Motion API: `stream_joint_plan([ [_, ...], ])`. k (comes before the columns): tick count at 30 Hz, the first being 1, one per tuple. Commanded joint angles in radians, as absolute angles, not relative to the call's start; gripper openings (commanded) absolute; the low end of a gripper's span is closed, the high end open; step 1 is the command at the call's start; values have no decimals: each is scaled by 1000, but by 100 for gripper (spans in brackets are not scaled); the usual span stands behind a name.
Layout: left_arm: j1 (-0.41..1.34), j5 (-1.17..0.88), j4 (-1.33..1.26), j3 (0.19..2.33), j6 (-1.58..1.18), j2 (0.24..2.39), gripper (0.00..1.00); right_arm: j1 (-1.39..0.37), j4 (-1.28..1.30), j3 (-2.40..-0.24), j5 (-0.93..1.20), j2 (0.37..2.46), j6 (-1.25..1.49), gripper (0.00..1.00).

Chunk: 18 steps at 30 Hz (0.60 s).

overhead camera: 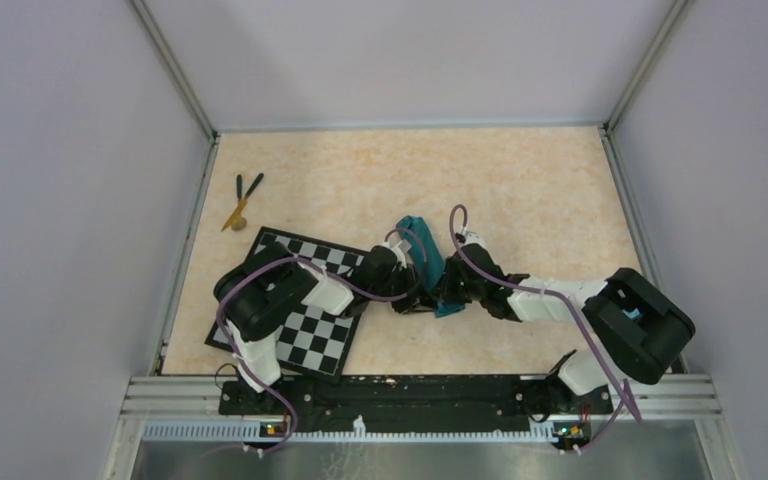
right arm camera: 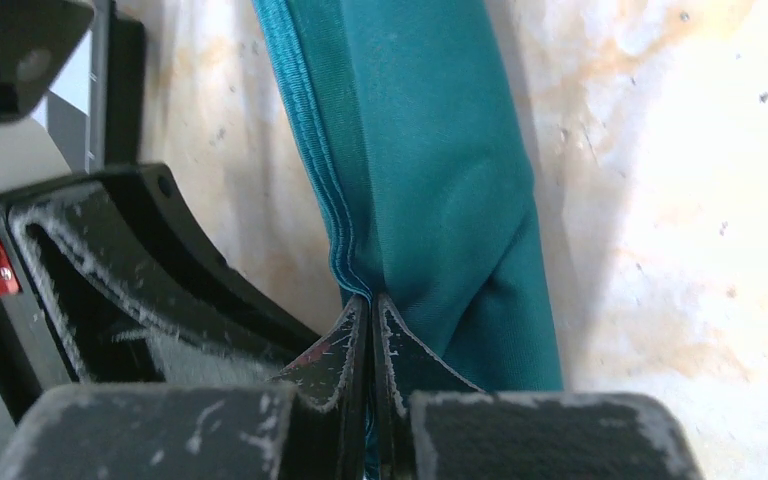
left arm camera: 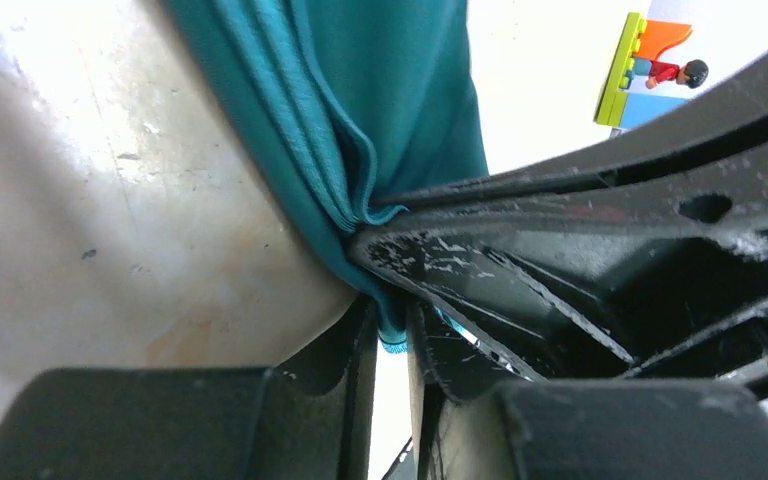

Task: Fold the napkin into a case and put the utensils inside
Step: Smooth out the smaller rectangle-folded napkin at the center of the board.

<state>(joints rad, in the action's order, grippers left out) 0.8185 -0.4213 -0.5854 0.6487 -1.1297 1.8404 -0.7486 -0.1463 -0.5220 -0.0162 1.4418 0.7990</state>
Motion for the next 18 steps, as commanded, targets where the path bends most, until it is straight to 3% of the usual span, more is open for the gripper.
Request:
stream_joint_plan([
  [1, 830, -352, -512, 611, -1078, 1796, 25, -730, -235, -471, -3, 1519, 805, 0],
  [12, 716, -360, -218, 640, -862, 1473, 41, -710, -217, -450, -4, 1514, 753, 0],
  [14, 673, -398, -209, 676, -848, 1463, 34, -709, -212, -454, -4, 1513, 744, 0],
  [16, 648, -436, -223, 728, -839, 1497, 18, -710, -214, -456, -4, 1513, 742, 0],
  [18, 634, -484, -249, 797, -829, 1569, 9, -710, -212, -459, -4, 1511, 740, 0],
])
